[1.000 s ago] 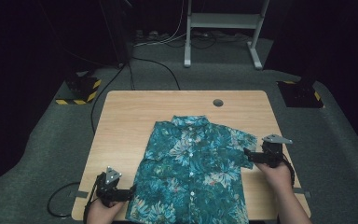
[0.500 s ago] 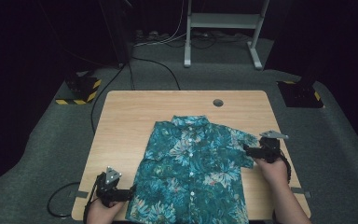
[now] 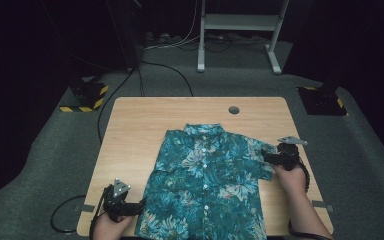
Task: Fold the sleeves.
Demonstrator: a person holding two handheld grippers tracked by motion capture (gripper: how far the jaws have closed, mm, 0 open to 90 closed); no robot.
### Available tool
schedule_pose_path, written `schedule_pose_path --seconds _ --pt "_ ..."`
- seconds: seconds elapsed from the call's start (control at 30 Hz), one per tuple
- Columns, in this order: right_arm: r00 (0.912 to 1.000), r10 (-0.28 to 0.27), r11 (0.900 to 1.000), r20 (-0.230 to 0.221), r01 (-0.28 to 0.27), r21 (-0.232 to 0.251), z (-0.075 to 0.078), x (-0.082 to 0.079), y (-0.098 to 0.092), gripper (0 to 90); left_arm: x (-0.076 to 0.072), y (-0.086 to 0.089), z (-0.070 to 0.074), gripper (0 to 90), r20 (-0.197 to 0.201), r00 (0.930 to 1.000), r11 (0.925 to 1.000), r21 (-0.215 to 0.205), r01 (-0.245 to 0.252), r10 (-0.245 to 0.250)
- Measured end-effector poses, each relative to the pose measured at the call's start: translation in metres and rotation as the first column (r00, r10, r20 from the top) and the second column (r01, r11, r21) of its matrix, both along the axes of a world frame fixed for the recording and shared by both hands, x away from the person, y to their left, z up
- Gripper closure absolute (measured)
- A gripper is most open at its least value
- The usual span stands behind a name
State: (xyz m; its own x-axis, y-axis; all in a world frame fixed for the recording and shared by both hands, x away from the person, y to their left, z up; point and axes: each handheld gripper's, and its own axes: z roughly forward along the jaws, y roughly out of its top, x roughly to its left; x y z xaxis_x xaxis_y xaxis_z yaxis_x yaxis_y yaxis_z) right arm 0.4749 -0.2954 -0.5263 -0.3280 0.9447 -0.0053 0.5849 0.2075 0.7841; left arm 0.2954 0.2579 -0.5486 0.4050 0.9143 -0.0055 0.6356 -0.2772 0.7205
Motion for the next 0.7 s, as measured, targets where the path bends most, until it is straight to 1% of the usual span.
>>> schedule_pose_path --seconds 0.2,0.43,0.47,0.5,0.53,0.67,0.7 --pt "1.0000 -0.003 1.000 -0.005 0.003 -0.004 -0.0023 0.0026 -0.0003 21.1 0.0000 0.0000 0.0000 0.4 0.000 1.0000 1.0000 0.000 0.000 0.000" --pt "0.9994 -0.029 1.000 -0.018 0.029 0.001 -0.0063 0.0052 -0.0016 27.4 0.0001 0.0000 0.0000 0.4 0.000 1.0000 1.0000 0.000 0.001 -0.001" --pt "0.9990 -0.042 0.999 -0.013 0.042 0.000 -0.0066 0.0052 -0.0016 28.2 0.0000 0.0000 0.0000 0.4 0.000 1.0000 1.0000 -0.001 0.001 -0.001" --pt "0.9990 -0.042 0.999 -0.013 0.042 0.000 -0.0066 0.0052 -0.0016 28.2 0.0000 0.0000 0.0000 0.4 0.000 1.0000 1.0000 -0.001 0.001 -0.001" --pt "0.9989 -0.045 0.999 -0.014 0.045 0.007 -0.0065 0.0059 -0.0013 30.2 0.0000 0.0000 0.0000 0.4 0.000 1.0000 1.0000 0.000 0.001 -0.001" --pt "0.9987 -0.050 0.999 -0.010 0.050 0.003 -0.0059 0.0082 -0.0008 31.8 0.0000 0.0000 0.0000 0.4 0.000 1.0000 1.0000 0.000 0.001 -0.001" --pt "0.9987 -0.049 0.999 -0.010 0.049 -0.004 -0.0056 0.0100 -0.0008 34.6 0.0000 0.0000 0.0000 0.5 0.000 1.0000 1.0000 0.000 0.001 -0.001"
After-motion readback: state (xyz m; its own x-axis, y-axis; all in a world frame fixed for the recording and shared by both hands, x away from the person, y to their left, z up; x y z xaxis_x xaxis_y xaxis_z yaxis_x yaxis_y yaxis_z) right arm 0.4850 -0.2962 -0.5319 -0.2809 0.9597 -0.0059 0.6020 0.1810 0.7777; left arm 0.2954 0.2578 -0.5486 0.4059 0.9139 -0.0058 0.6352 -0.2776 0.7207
